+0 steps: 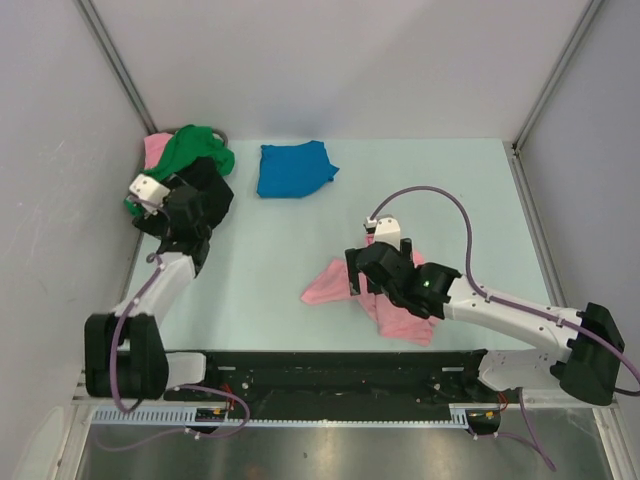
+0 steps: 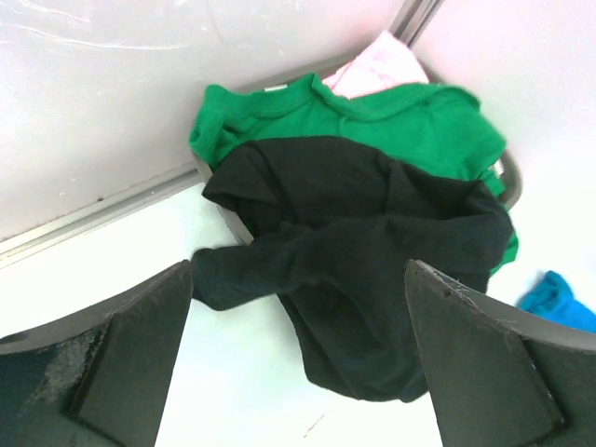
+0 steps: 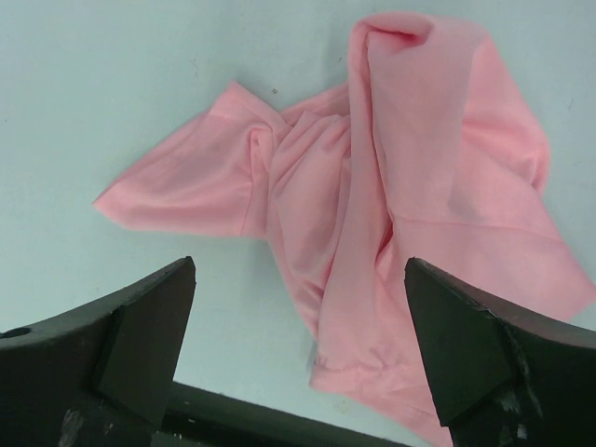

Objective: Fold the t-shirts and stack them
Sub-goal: Flatten the tshirt out

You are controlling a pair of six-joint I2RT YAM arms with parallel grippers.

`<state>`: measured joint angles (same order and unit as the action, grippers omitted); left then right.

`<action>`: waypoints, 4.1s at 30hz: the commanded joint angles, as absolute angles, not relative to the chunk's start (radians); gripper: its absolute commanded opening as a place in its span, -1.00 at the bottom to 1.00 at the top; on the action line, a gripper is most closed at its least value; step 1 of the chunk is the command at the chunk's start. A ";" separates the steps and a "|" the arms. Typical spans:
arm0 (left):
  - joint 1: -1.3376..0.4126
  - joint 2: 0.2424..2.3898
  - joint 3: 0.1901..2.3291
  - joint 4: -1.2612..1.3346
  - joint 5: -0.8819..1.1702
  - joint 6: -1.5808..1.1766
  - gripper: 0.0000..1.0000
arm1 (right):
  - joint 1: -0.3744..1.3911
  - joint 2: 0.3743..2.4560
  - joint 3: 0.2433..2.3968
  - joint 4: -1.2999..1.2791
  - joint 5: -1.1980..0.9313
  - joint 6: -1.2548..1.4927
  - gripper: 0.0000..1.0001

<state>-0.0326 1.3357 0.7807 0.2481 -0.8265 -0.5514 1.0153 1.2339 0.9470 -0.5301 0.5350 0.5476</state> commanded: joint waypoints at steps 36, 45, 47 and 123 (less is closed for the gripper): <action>0.032 1.701 1.099 0.269 -0.701 -0.571 -1.00 | 0.991 1.440 0.980 -0.423 0.512 0.485 1.00; 0.109 1.761 1.138 0.572 -0.672 -0.535 -1.00 | 0.973 1.491 0.983 -0.379 0.445 0.442 0.99; 0.124 1.805 1.176 0.612 -0.667 -0.543 -1.00 | 0.950 1.508 0.998 -0.373 0.414 0.437 0.99; -0.037 1.928 2.275 -0.519 0.202 -0.103 0.99 | 1.154 1.402 1.048 -0.549 0.558 0.520 0.99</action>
